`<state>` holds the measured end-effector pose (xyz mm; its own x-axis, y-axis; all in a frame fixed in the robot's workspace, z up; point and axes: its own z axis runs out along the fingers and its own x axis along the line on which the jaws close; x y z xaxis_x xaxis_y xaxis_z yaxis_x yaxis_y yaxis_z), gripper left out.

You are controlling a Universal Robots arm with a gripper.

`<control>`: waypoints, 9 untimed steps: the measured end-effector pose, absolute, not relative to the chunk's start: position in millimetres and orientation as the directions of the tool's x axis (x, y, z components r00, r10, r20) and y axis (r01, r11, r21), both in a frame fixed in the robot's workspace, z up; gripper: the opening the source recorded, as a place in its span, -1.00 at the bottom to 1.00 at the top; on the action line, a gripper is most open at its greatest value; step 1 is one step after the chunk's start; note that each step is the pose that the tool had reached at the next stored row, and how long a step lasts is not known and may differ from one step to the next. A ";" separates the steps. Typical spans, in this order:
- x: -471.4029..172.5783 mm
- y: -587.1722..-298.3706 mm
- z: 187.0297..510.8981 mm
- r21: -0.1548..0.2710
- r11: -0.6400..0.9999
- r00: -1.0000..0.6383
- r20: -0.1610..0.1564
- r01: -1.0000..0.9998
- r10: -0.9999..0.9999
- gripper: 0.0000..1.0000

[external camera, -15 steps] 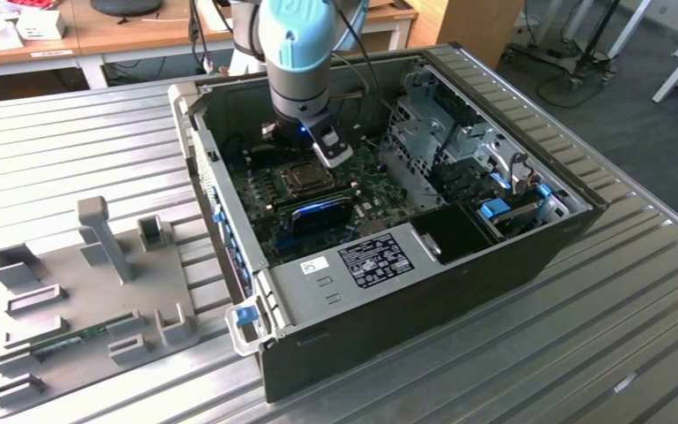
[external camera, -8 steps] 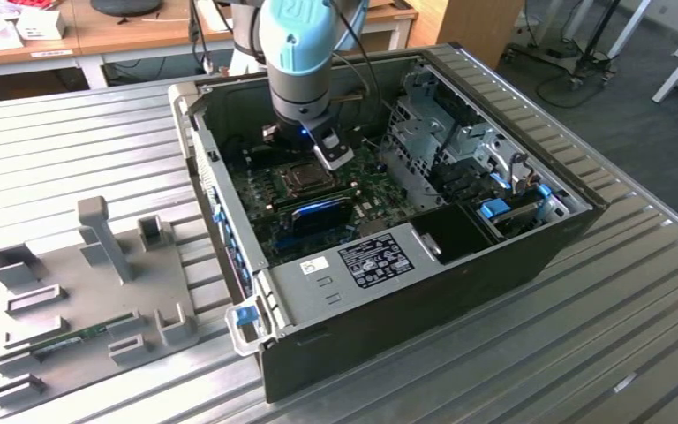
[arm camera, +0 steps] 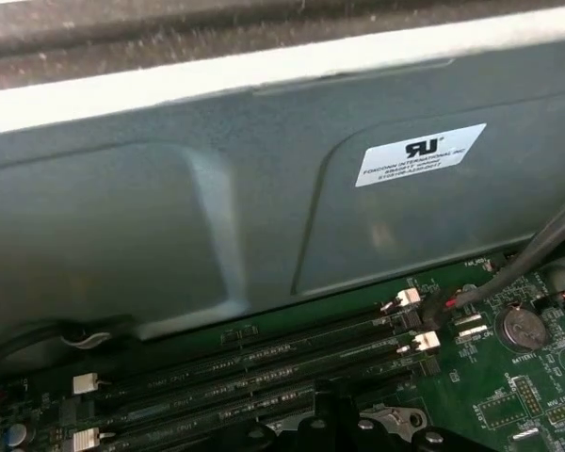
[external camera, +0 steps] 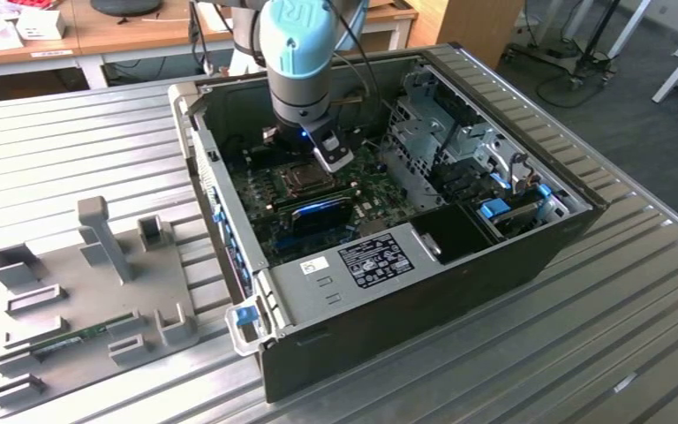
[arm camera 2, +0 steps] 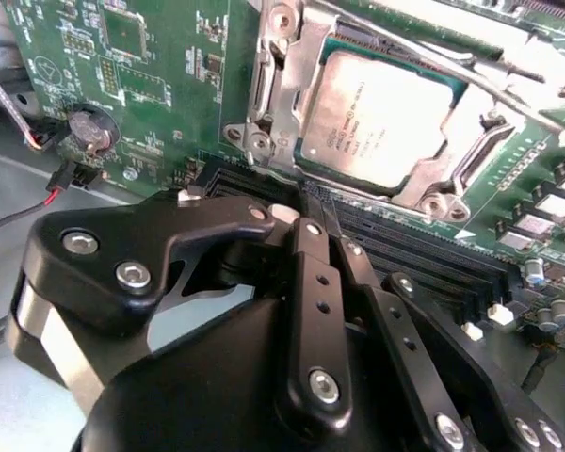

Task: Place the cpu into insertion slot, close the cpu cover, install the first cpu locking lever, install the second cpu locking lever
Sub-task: 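Install the first cpu locking lever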

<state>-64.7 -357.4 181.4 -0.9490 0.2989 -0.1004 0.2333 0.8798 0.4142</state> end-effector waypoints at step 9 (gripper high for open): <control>-64.9 -357.7 181.9 0.414 0.880 -0.949 -0.100 0.234 0.299 -0.80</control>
<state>-64.9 -357.7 181.9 -0.9490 0.2991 -0.0996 0.2338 0.8796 0.4142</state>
